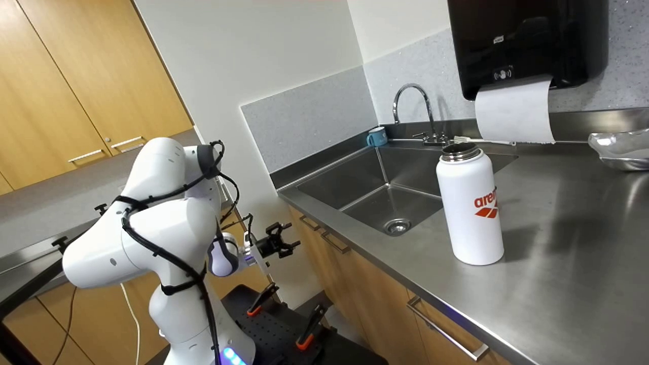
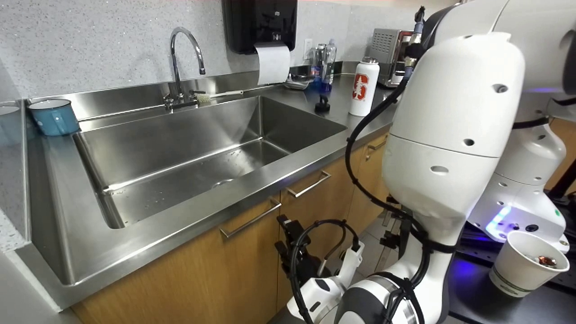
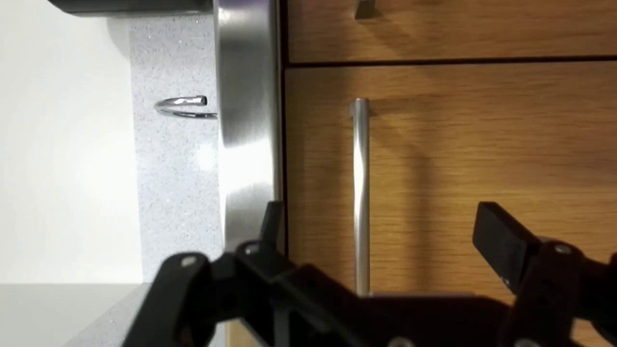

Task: Open the cupboard

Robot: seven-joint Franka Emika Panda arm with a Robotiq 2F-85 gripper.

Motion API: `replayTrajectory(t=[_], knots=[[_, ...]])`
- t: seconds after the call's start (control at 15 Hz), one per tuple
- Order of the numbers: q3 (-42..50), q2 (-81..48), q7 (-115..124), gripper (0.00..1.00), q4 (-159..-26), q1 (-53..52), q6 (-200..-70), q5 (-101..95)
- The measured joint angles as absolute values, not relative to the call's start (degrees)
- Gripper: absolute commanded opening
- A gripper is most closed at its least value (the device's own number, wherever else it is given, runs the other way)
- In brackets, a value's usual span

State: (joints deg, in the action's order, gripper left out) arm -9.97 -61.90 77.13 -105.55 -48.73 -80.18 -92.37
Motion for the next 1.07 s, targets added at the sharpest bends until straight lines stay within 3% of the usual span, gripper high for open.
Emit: replayTrajectory(t=[1.07], knots=[[-13.47, -62.6, 76.54, 0.97, -107.18, -37.35, -80.27, -108.14]])
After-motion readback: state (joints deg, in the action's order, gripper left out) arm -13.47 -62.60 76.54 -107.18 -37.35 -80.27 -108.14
